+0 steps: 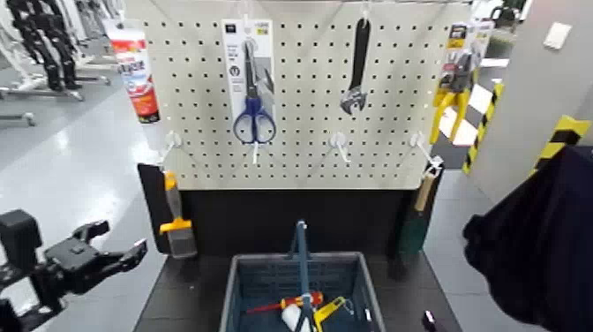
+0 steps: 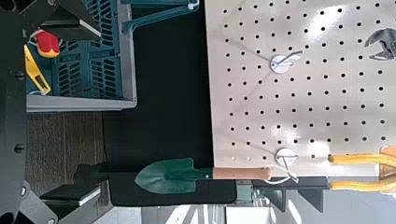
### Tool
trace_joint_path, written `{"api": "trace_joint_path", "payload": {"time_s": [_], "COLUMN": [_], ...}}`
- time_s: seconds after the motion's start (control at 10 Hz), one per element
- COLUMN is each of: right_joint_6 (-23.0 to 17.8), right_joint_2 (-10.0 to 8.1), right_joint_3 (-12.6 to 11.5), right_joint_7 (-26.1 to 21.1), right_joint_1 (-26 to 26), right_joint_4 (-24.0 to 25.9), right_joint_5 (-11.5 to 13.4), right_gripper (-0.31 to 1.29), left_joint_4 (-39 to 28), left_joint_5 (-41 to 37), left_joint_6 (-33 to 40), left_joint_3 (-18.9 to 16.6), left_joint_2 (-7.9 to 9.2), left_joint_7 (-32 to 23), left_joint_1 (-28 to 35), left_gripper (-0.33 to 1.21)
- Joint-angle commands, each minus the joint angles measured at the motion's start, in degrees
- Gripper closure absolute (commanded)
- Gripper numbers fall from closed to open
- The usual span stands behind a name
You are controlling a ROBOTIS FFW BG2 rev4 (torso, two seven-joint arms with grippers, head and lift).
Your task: Put the yellow paint brush into the crate.
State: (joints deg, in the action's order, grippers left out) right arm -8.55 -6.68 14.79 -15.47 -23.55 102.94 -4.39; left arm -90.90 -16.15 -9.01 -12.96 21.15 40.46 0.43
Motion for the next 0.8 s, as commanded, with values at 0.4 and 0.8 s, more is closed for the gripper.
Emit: {"api": "trace_joint_path", "payload": {"time_s": [0.4, 0.8], "right_joint_6": [-0.5, -0.5], "right_joint_2": [0.0, 0.0], "right_joint_3": [0.1, 0.2], "right_joint_7": [0.1, 0.1], "right_joint_1": [0.3, 0.4], "right_joint_4": [-0.5, -0.5], "right_joint_5": [0.0, -0.1], "right_gripper": [0.14, 0.14], "left_joint_4": [8.8, 15.7], "left_joint_5": [-1.5, -2.5], "left_joint_6": [0.1, 1.8], "left_joint_3": [5.6, 10.3], "left_joint_2": [3.55, 4.87], "left_joint_7": [4.5, 7.0], "left_joint_1": [-9.1, -15.3], "left_gripper": [0.14, 0.14]}}
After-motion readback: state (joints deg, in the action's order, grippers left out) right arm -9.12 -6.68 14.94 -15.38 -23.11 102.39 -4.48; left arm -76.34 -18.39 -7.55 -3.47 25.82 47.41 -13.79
